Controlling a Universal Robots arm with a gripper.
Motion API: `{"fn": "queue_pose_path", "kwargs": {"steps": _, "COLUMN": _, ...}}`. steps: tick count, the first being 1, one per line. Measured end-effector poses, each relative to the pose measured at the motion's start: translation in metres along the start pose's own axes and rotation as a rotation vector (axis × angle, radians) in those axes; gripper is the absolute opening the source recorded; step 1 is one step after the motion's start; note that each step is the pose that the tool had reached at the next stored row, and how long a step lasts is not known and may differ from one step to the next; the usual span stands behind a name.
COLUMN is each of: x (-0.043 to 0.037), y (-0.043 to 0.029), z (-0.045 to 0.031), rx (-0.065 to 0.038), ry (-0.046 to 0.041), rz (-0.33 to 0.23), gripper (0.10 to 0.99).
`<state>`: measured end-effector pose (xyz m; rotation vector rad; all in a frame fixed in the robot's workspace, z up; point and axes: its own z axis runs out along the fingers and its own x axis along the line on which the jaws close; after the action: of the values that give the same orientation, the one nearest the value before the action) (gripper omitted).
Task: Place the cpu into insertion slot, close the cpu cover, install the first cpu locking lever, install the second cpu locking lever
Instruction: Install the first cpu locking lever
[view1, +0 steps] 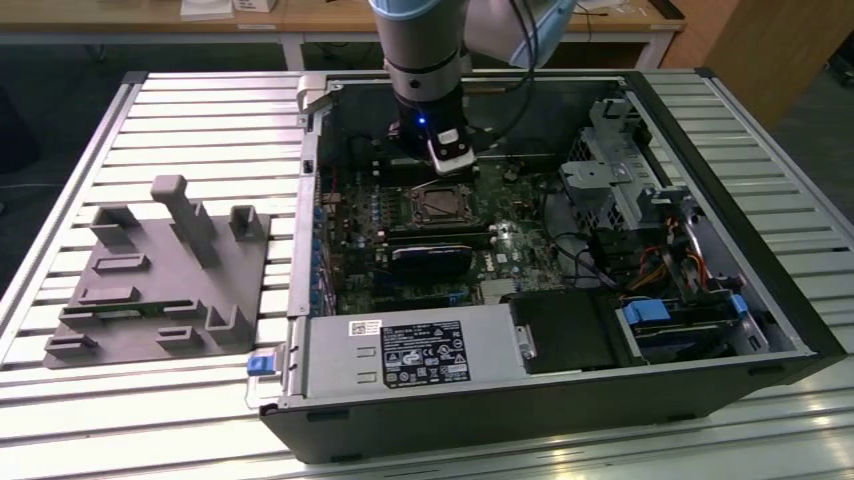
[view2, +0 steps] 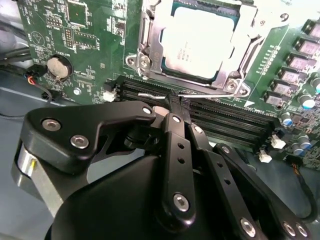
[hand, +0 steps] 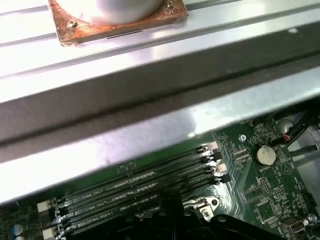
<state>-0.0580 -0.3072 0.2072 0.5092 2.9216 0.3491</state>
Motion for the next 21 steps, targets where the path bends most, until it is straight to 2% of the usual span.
{"fn": "queue_pose_path", "kwargs": {"steps": 6, "x": 0.0009, "y": 0.0001, "z": 0.0028, "rx": 0.004, "ry": -0.0087, "rz": 0.003, "gripper": 0.106}}
{"fn": "queue_pose_path", "kwargs": {"steps": 13, "x": 0.0012, "y": -0.0006, "z": 0.0053, "rx": 0.017, "ry": -0.0250, "rz": 0.005, "gripper": 0.106}}
{"fn": "queue_pose_path", "kwargs": {"steps": 21, "x": 0.0017, "y": -0.0017, "z": 0.0097, "rx": 0.024, "ry": -0.0403, "rz": 0.009, "gripper": 0.106}}
